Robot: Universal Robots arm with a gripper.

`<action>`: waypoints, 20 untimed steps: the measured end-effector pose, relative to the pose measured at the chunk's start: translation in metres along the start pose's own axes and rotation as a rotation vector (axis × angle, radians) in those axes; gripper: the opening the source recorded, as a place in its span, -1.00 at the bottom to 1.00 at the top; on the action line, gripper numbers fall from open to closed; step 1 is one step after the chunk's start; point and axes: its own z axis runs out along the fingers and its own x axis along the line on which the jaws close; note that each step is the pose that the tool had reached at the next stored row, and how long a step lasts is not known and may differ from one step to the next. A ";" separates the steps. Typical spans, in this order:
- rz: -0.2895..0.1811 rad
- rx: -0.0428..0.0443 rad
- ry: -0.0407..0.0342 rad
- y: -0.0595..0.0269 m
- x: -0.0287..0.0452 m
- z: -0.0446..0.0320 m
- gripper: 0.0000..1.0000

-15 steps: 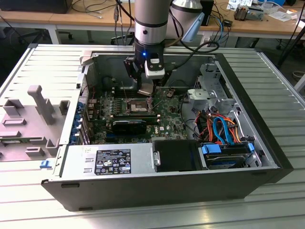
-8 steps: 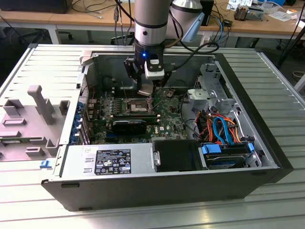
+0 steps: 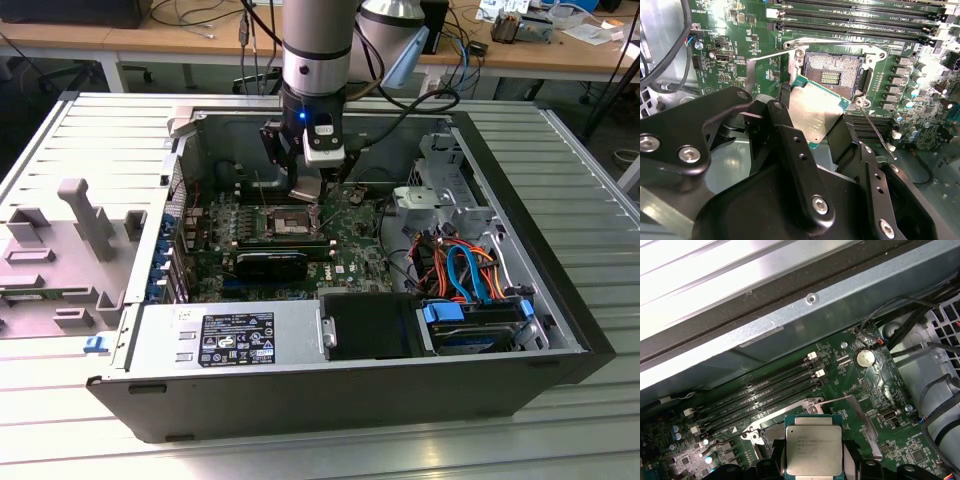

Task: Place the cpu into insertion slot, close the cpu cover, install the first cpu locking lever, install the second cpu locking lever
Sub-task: 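Place the cpu into insertion slot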

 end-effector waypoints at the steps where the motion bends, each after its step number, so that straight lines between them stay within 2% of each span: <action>1: 0.001 0.0002 -0.0001 0.0000 0.0000 0.0001 0.08; 20: 0.011 0.0015 -0.0012 0.0000 0.0000 0.0004 0.08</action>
